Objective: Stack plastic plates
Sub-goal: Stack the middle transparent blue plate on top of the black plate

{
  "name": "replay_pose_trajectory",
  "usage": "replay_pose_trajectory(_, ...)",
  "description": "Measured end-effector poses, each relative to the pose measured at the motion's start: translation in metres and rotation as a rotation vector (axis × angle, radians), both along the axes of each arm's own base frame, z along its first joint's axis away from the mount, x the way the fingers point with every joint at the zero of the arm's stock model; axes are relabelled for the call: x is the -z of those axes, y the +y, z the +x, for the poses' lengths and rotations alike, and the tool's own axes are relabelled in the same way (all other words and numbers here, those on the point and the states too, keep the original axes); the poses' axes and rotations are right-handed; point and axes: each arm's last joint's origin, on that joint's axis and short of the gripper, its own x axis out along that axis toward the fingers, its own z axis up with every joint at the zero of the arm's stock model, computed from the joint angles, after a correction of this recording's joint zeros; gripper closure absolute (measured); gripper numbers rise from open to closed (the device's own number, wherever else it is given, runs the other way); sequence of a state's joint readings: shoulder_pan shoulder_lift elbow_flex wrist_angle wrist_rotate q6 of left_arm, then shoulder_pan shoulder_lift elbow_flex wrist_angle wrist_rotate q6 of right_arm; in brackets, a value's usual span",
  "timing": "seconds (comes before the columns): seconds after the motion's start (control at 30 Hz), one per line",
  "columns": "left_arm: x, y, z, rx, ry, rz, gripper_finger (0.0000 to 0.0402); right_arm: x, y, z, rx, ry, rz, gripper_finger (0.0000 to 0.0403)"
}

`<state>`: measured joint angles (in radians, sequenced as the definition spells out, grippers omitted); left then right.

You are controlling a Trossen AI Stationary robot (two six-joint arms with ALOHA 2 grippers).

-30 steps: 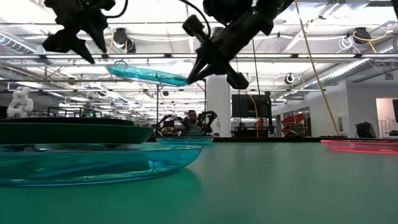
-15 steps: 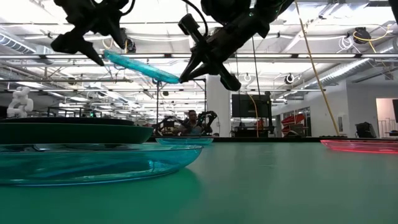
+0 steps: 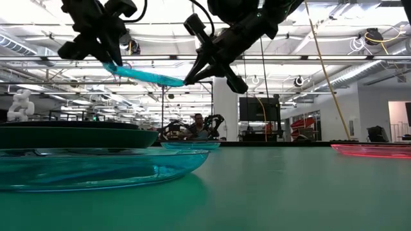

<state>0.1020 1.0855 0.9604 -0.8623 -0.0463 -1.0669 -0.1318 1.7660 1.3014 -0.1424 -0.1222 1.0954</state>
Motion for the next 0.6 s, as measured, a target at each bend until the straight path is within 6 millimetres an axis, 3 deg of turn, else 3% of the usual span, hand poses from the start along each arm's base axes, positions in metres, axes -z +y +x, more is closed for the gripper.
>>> replay_pose_trajectory(0.17,0.0014,0.0004,0.0012,0.011,0.012,0.016,0.0377,-0.0003,-0.0006,0.0003,0.013,-0.003,-0.014,0.0403)
replay_pose_trajectory(0.3,0.0012,0.0005,0.0008,0.009,0.011,0.019,0.0395,-0.0004,-0.0006,0.0003,0.015,-0.004,-0.015,0.0388)
replay_pose_trajectory(0.43,0.0004,0.0002,-0.0010,0.019,0.014,0.023,0.0397,-0.0002,-0.0006,0.0002,0.025,-0.001,0.000,0.0335)
replay_pose_trajectory(0.6,0.0040,-0.0006,-0.0067,0.049,0.086,0.024,0.0398,-0.0015,0.0000,-0.0034,0.000,0.023,0.032,0.0230)
